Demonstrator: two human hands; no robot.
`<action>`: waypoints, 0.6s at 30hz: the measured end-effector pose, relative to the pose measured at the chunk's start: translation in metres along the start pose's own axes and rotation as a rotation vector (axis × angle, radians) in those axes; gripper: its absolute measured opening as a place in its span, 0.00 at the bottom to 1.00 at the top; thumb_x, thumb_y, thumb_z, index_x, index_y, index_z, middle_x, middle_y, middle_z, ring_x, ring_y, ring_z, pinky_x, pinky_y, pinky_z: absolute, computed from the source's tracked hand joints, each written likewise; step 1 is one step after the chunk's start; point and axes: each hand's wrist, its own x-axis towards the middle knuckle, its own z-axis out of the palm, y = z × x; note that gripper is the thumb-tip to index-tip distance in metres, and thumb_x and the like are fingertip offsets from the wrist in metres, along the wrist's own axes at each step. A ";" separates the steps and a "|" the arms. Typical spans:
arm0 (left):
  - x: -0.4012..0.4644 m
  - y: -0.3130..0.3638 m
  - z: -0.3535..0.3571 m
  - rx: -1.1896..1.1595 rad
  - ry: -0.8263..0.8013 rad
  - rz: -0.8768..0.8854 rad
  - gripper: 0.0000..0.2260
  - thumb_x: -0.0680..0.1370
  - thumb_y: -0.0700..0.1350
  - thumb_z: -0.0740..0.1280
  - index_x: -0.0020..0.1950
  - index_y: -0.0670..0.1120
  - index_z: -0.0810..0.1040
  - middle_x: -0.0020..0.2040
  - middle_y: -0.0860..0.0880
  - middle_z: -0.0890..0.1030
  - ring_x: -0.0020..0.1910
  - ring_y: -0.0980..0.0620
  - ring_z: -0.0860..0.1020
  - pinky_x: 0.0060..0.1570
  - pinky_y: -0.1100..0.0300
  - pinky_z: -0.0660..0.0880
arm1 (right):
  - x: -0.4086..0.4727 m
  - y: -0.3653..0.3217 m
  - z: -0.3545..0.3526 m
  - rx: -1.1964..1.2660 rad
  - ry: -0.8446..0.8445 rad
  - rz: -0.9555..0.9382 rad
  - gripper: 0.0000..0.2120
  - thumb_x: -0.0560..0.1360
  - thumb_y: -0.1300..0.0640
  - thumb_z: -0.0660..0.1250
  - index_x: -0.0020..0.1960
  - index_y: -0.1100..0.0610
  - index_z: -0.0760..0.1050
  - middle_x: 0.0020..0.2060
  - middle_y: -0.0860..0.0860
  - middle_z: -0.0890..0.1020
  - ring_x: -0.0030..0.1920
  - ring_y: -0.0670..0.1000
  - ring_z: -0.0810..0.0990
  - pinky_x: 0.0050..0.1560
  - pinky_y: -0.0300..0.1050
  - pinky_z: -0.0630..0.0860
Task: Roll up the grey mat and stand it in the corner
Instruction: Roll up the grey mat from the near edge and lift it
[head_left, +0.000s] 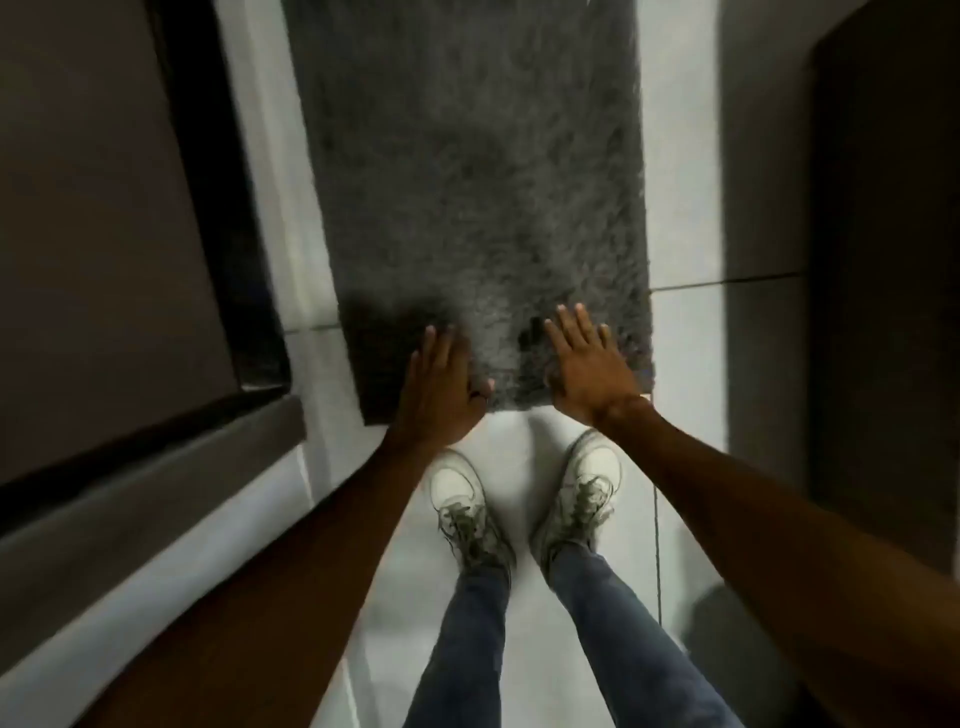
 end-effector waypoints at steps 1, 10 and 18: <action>0.016 -0.012 0.026 0.058 -0.016 0.031 0.36 0.81 0.57 0.64 0.83 0.43 0.53 0.84 0.41 0.51 0.83 0.39 0.45 0.80 0.40 0.49 | 0.014 0.001 0.027 -0.036 0.004 -0.054 0.39 0.82 0.50 0.61 0.85 0.58 0.46 0.85 0.58 0.44 0.84 0.59 0.40 0.83 0.59 0.43; 0.069 -0.074 0.192 0.559 -0.011 0.122 0.48 0.78 0.63 0.66 0.82 0.40 0.40 0.81 0.29 0.45 0.79 0.26 0.47 0.72 0.23 0.55 | 0.080 0.013 0.189 -0.436 0.081 -0.192 0.52 0.71 0.44 0.67 0.84 0.65 0.45 0.83 0.69 0.47 0.81 0.75 0.46 0.71 0.85 0.52; 0.067 -0.042 0.172 0.646 -0.034 -0.010 0.25 0.83 0.45 0.51 0.81 0.44 0.60 0.77 0.32 0.66 0.72 0.28 0.69 0.63 0.36 0.77 | 0.076 0.017 0.169 -0.448 0.021 -0.222 0.60 0.69 0.38 0.71 0.84 0.64 0.39 0.83 0.68 0.42 0.81 0.74 0.44 0.73 0.81 0.55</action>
